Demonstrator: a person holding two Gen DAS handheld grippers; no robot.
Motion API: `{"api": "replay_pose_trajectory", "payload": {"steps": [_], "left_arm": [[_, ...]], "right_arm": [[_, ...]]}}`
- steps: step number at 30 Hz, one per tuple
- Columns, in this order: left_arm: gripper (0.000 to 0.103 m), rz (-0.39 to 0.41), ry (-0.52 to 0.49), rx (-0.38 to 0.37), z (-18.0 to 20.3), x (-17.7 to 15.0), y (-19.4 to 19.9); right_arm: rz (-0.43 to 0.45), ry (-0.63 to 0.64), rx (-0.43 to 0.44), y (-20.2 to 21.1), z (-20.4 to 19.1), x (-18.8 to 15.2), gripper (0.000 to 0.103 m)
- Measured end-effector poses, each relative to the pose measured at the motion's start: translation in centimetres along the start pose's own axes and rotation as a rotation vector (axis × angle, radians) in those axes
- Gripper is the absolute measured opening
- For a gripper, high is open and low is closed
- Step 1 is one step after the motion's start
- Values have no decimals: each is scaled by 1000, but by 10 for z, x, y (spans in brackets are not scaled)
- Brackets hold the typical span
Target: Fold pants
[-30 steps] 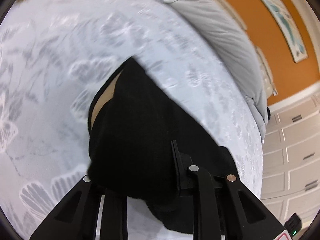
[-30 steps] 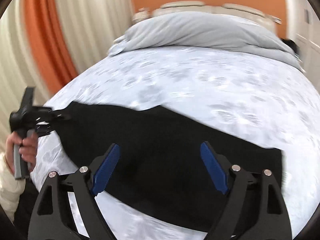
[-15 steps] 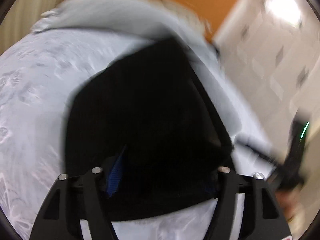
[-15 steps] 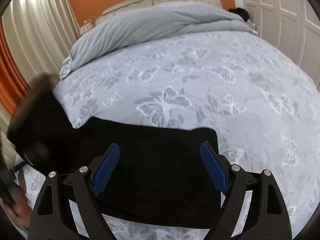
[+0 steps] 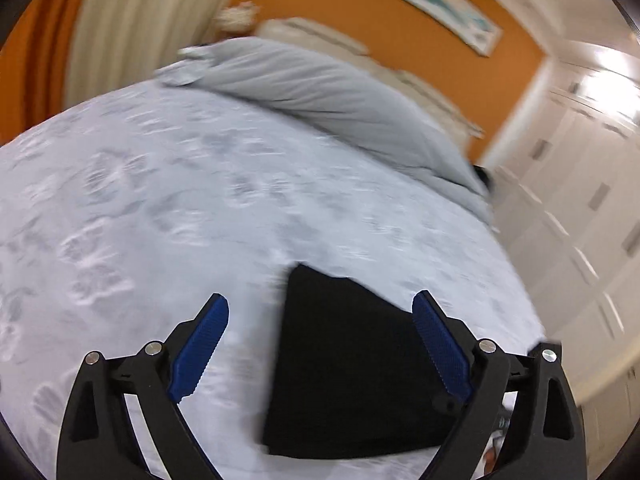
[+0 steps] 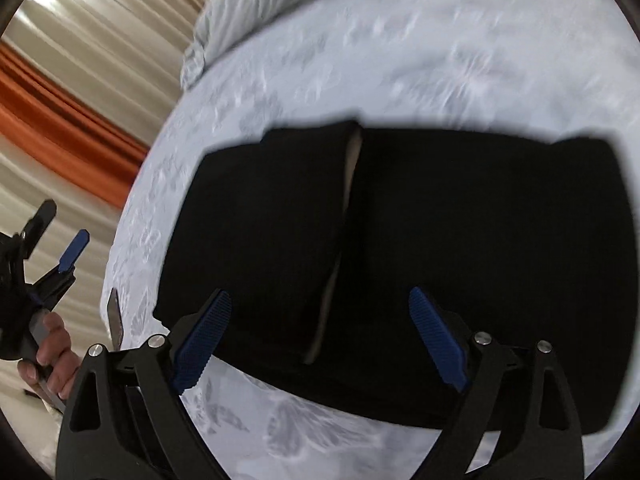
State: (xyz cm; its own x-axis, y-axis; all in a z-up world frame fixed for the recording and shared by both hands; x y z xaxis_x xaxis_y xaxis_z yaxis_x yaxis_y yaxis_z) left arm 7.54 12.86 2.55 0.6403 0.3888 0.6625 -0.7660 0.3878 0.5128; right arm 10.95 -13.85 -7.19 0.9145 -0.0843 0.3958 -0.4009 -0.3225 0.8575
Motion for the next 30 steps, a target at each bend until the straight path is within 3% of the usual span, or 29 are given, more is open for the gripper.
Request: {"api": "replay_pose_trajectory", "payload": {"steps": [2,3,5,6,10,12,14,17,20,21,26,28,30], "left_arm": [[91,-26,48,35,-15,-1,-2],[91,-37,77,47,-25,0,-5],[91,-40,102,66,-33,0,-8],[91,-32,100,84,-36,1,-9],[91,21,98,125,-39,7,0],[91,30,110,102,-36,8,4],[91,15,106,84,-31,7,-2],[91,-31,64,99,-20,-3,-22],[91,-112,37,91,-10,-19,-48],[91,-139,32,82,-6,-25,-56],[91,-255,26,-17,18,-54,-87],[91,-279,5,-29,25,-63,-93],[91,-287,-18,-25,29,-70,-96]], "right_arm": [[44,48,-27,-4,-13,2,75],[55,76,-31,-6,-20,4,43],[79,84,-43,-7,-27,11,29],[87,83,-6,-2,-31,15,15],[279,146,84,80,-58,37,13],[366,188,52,124,-56,40,13],[411,193,-51,150,-30,38,13],[318,123,-276,130,40,26,14],[92,8,-353,70,105,7,15],[83,-12,-328,62,114,4,21],[149,-41,-205,93,111,12,24],[143,-69,-172,93,116,19,44],[106,-86,-156,79,120,24,46]]}}
Point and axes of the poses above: each gripper's, at about its wrist camera, not at the fingertips, and y roughly against the way its jaws point, z to its right, x to its top, the point moved 4 cm from there along -y, roughly the way its jaws point, and after that the axes turned 10 degrees about -x, right-handed, at the moved point
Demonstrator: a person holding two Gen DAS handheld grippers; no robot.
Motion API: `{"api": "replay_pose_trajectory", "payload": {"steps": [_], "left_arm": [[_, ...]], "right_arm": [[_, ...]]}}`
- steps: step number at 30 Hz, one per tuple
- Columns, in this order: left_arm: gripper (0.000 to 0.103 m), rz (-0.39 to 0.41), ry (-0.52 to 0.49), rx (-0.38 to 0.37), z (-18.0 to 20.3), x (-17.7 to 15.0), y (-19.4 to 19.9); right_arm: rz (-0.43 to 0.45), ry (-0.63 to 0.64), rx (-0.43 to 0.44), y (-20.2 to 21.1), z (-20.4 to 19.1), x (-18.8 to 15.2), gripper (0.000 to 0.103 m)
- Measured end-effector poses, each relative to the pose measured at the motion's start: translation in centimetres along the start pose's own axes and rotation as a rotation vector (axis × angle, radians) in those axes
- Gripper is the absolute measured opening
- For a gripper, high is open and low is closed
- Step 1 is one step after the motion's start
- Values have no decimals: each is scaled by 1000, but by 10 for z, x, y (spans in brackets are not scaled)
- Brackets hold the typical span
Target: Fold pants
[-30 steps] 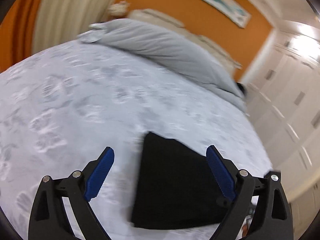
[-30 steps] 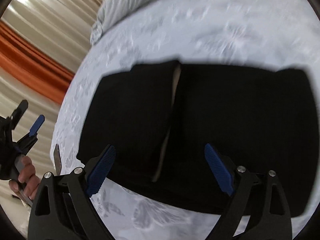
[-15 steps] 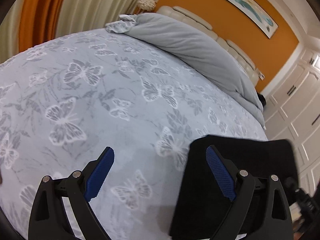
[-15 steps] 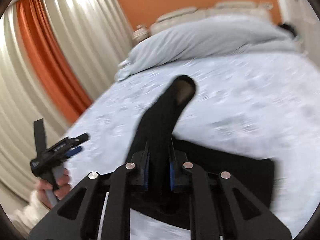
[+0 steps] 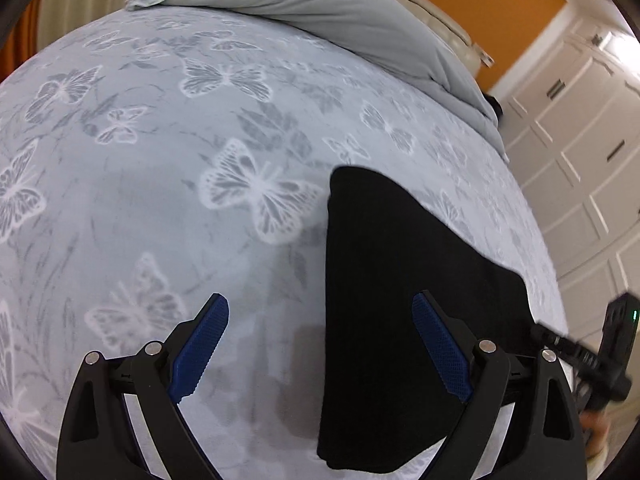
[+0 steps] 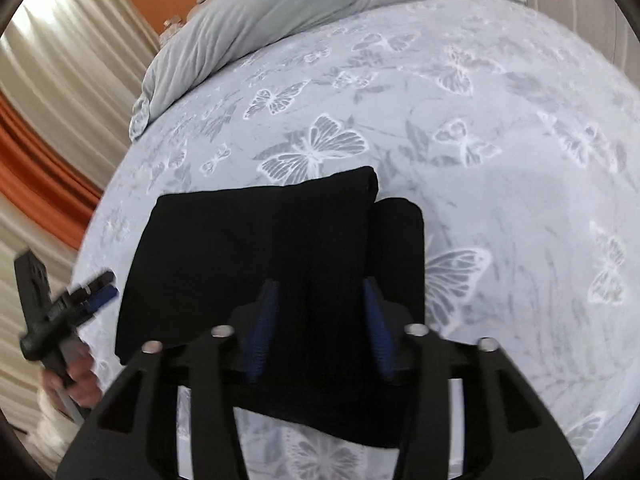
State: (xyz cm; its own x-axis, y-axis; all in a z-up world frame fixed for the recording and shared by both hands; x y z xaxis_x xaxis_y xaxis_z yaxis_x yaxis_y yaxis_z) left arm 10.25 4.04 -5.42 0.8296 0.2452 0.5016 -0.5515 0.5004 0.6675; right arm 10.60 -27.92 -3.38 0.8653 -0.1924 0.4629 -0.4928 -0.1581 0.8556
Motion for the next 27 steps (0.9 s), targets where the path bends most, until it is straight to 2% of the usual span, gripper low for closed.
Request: {"api": "replay_pose_trajectory", "payload": {"steps": [2,3,5,7,9,10,11,12,13,15,18,20,22,23,24,25,26,27], "left_arm": [[91,-8,-9,0,1,-3,-2],[91,-14,-7,-4,1,-4,-3],[91,-19,-1,-22,2,-4,-2],[91,-18,6,-51,4,-3,0],[91,-21,12,-82,7,-3,1],[91,-32,19,-104,9,-4,0],[91,-46,24,-119,10,-6,-3],[91,-67,30,-125,10,-9,-8],[91,-105,33,-121,11,-14,-18],[91,-151,45,-99,8,-23,-35],[92,-156,60,-90,6,-32,-48],[92,-112,32,-79,10,-33,-49],[91,-87,12,-91,12,-35,-51],[82,-75,5,-106,13,-35,-52],[69,-73,-1,-125,13,-34,-52],[42,-97,-5,-180,16,-33,-53],[35,-99,8,-185,15,-29,-50],[33,-92,28,-216,17,-23,-40]], "right_arm": [[-41,-4,12,-18,-2,-3,44],[-52,6,7,-23,-3,-3,29],[-5,45,-28,-12,-14,1,17],[68,68,4,19,-27,4,15],[113,109,-23,42,-32,-3,15],[107,113,-50,38,-28,-5,19],[56,115,-103,21,-21,-11,23],[-2,117,-161,3,-13,-17,37],[-46,102,-196,-13,-5,-21,42],[-35,65,-140,-8,-3,-17,53],[46,60,-197,10,0,-11,98],[57,73,-231,7,3,-10,98],[1,36,-182,-14,9,-12,98],[-66,-5,-111,-36,12,-16,95],[-106,-56,-5,-47,13,-20,72],[-87,-100,20,-48,14,-18,63],[-72,-96,41,-39,8,-13,51],[-33,-98,73,-22,0,-8,39]]}}
Point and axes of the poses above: each gripper's, at about its wrist camera, not at the fingertips, and y roughly against the way its jaws point, z to its right, x to its top, the point moved 4 cm from there along -y, roughly the way its jaws point, and after that the axes turned 10 degrees about -x, right-handed, at the moved point
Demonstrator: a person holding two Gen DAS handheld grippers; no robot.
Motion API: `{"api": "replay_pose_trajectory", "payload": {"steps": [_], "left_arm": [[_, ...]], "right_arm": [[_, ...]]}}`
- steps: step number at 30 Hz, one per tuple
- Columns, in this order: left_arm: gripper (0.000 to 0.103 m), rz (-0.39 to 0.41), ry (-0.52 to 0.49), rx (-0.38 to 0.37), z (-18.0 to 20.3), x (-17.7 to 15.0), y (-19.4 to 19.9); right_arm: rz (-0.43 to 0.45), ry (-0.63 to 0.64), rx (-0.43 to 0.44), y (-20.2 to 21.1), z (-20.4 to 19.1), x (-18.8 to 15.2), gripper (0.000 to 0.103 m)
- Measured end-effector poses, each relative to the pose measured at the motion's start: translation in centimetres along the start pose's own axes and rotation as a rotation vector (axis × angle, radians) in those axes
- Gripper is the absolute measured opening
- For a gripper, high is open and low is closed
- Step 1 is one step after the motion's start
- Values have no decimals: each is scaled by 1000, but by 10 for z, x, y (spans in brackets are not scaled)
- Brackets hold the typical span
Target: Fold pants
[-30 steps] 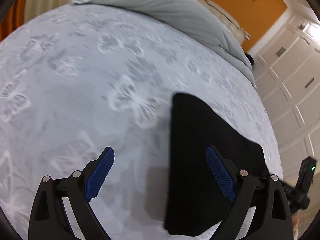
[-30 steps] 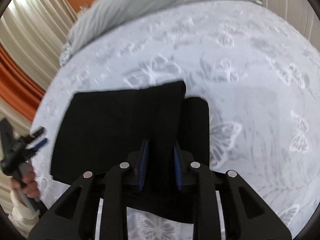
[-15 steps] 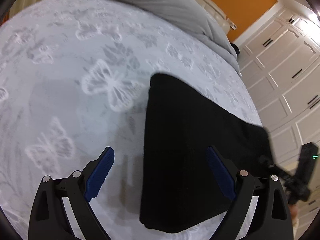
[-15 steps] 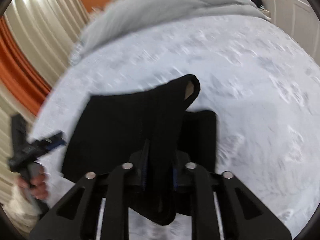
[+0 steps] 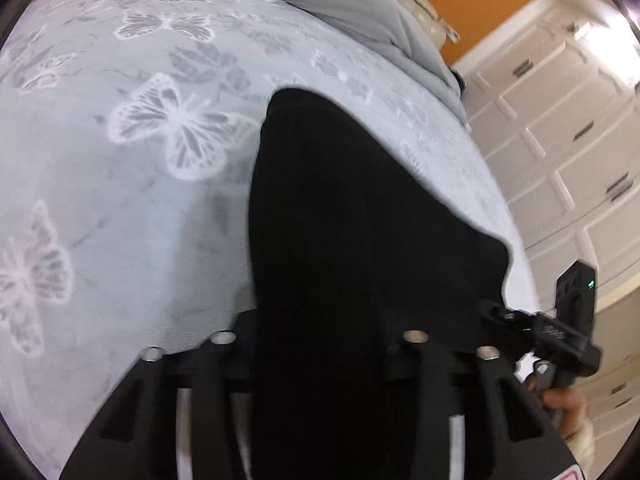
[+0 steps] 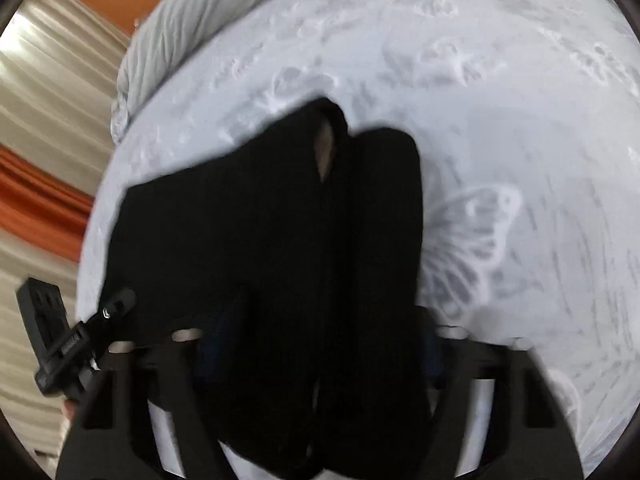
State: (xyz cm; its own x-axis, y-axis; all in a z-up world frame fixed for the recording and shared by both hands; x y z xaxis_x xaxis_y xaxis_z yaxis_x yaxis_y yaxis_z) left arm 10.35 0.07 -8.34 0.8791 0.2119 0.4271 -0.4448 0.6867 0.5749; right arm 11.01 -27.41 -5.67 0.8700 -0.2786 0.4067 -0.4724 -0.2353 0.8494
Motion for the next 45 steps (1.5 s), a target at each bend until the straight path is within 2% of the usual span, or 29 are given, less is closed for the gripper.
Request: {"api": "replay_pose_trajectory", "payload": {"steps": [2,5,6,7,8,9,10,11,12,14,15,16,17,19,23,26,28,31,33,34,35,36,37,38,41,42,43,44,45], "left_arm": [[30,15,-19,-28,14,6,22],[32,64,-80,-22,30,8,68],[33,71,-89,5,27,7,86],[42,61,-88,35,22,5,92],[53,43,-93,78,13,2,95],[56,31,-108,141,3,-4,96],[56,40,-140,298,-10,-12,97],[51,57,-169,384,-14,-16,99],[51,69,-197,423,-14,-18,99],[55,94,-260,427,-3,-19,106],[58,113,-281,420,3,-19,110],[66,152,-302,429,12,-19,116],[69,182,-317,439,18,-18,120],[71,223,-361,472,33,-16,119],[77,203,-410,529,44,-14,99],[77,165,-385,520,39,-12,88],[77,140,-374,522,35,-13,83],[77,119,-370,553,29,-14,79],[77,111,-352,544,27,-14,79],[77,109,-345,541,26,-14,79],[77,103,-339,540,24,-13,77],[77,100,-337,542,23,-13,76],[77,94,-333,552,21,-13,73],[77,88,-331,559,20,-13,71],[77,70,-319,570,17,-15,67],[77,71,-314,569,16,-15,67],[77,72,-314,572,16,-14,66],[77,72,-317,579,16,-15,66],[77,71,-319,585,15,-15,65]], "right_arm": [[77,52,98,40,-27,0,35],[112,149,135,69,-57,-14,35],[100,163,116,66,-59,-21,39],[57,184,70,50,-58,-32,50],[15,193,13,36,-52,-39,56],[-17,188,-77,22,-43,-45,62],[-39,173,-178,13,-34,-49,62],[-28,155,-195,14,-31,-48,62],[10,141,-135,24,-35,-44,62],[106,147,-75,47,-46,-38,61],[141,166,-56,54,-53,-36,64],[158,187,-53,56,-61,-34,68],[160,205,-68,51,-68,-31,70],[135,224,-73,34,-77,-28,71],[34,224,-74,-13,-91,-24,71],[25,271,-56,-18,-103,-29,43],[51,277,-79,-12,-104,-28,19],[152,273,37,38,-114,-22,13],[202,309,31,58,-112,-22,13],[205,330,-11,54,-107,-22,17],[146,347,-93,31,-93,-24,22],[90,334,-150,13,-82,-27,33],[28,304,-228,-4,-69,-29,38],[16,261,-220,-5,-62,-31,38],[94,243,-86,36,-69,-29,40],[120,237,-51,48,-71,-32,54],[132,230,-32,54,-71,-34,74],[128,220,-13,57,-71,-38,80],[106,215,2,54,-72,-43,80]]}}
Point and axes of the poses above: each gripper's, at about its wrist camera, not at the fingertips, and y roughly against the way its jaws point, z to its right, x to its top, the point moved 4 cm from there along -y, roughly the way its jaws point, and after that the axes turned 10 degrees about -x, right-handed, at the moved point
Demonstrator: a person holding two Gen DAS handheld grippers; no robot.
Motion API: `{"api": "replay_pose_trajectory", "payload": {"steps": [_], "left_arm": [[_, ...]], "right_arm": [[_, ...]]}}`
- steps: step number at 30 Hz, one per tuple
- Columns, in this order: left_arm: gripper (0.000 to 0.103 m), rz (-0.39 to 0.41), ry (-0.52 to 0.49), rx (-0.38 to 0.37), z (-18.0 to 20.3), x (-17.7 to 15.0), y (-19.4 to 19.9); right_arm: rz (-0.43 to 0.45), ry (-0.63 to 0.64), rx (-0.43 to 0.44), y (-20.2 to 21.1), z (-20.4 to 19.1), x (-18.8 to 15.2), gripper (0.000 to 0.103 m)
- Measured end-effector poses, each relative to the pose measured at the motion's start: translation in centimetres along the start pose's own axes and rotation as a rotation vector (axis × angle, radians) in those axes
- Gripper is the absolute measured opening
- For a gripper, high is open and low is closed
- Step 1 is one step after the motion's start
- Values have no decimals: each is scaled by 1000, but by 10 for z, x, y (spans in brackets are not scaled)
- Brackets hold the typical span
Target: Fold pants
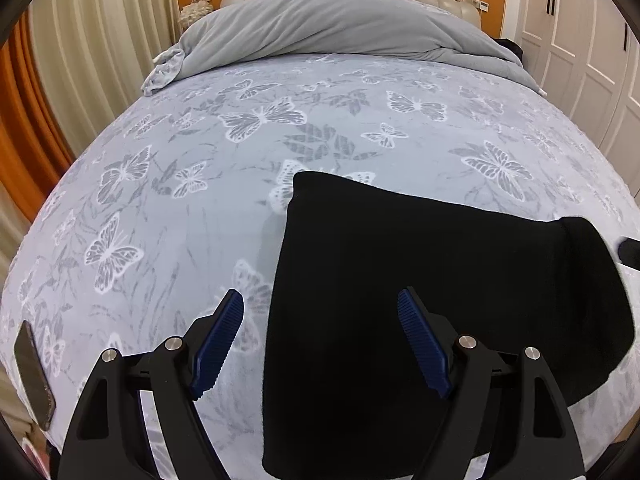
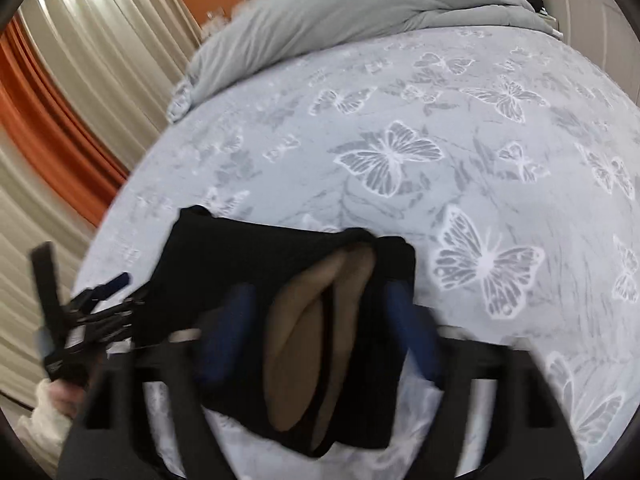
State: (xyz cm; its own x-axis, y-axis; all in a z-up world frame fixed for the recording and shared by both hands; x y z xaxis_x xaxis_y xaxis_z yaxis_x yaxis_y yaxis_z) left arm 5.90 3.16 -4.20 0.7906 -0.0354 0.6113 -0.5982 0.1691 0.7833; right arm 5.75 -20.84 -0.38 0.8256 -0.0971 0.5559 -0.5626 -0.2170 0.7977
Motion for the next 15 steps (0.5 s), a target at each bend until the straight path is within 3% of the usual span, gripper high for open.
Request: {"api": "replay_pose_trajectory", "payload": {"steps": [3,5,7,9,13,15], "left_arm": [[77,-6,-2,7,1,-1,-2],[77,-10,-5,11,1,-1,-4],[77,-12,-7,13,2,-1,-5],[77,-13,-7,10,2,-1,-5],[77,-11,-17,5,6,-2,-4],[77,-18,-22,4,7,-3,-6]], "right_arm": [[-110,-2,43,-22,-5,-18,80],[-157,56,-35,-43,-14,-35,76],[-127,122,-109,-50,-21,-40,50],[-81,128,-97,-36,-26,-33,17],[32,154,-62,6,-29,-22,12],[-57,149,-101,-18,-14,-31,20]]}}
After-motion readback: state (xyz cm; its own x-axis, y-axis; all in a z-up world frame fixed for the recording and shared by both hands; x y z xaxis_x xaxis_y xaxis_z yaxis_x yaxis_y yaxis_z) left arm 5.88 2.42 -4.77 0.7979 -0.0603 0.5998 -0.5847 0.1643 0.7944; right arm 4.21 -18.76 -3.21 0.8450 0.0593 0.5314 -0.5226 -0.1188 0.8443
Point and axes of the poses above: each gripper's, at about its wrist camera, not at the fingertips, and y roughly against the way its jaws point, z to its right, x to its top, the point moved 4 cm from there along -y, roughly the way its jaws point, and after that the axes turned 10 degrees about -x, right-handed, at the moved point
